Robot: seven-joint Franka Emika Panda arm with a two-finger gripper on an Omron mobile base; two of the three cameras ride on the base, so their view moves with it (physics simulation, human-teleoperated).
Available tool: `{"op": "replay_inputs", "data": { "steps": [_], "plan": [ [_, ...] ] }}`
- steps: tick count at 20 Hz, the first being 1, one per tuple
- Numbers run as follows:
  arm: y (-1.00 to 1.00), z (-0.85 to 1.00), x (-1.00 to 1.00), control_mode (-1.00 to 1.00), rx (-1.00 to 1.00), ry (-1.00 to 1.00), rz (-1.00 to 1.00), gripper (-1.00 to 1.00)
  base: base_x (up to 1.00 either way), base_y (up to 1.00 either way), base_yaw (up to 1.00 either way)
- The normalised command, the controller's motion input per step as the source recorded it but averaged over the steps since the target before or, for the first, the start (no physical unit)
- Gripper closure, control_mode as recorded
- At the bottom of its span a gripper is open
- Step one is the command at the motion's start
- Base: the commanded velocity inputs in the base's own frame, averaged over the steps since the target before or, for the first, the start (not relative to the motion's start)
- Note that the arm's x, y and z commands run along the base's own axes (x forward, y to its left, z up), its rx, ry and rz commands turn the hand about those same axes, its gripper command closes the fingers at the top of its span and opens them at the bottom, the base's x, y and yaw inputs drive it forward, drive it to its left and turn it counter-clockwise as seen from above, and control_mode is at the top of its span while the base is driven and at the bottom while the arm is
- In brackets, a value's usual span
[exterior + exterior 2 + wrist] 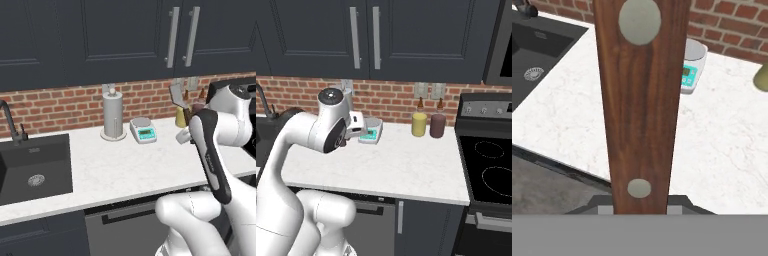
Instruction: Put the garlic and mushroom in the pot. Retrieve the spatula and lightly stir the vegetables in the pot.
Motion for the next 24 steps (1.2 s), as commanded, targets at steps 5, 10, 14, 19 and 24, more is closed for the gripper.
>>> {"op": "replay_inputs", "data": {
  "steps": [5,10,14,19,24],
  "plan": [
    [0.03,0.22,-0.38,-1.00,-0.05,-0.05,0.04,1.00,0.00,0.00,0.00],
    [0.18,-0.01,0.00,-1.00,-0.08,0.08,0.00,1.00,0.00,0.00,0.00],
    [0.00,0.00,0.00,-1.00,-0.02,0.00,0.00,1.00,0.00,0.00,0.00],
    [0.00,0.00,0.00,1.00,0.00,0.00,0.00,1.00,0.00,0.00,0.00],
    [0.00,0.00,0.00,1.00,0.00,0.00,0.00,1.00,-0.14,-0.14,-0.01]
  ]
}}
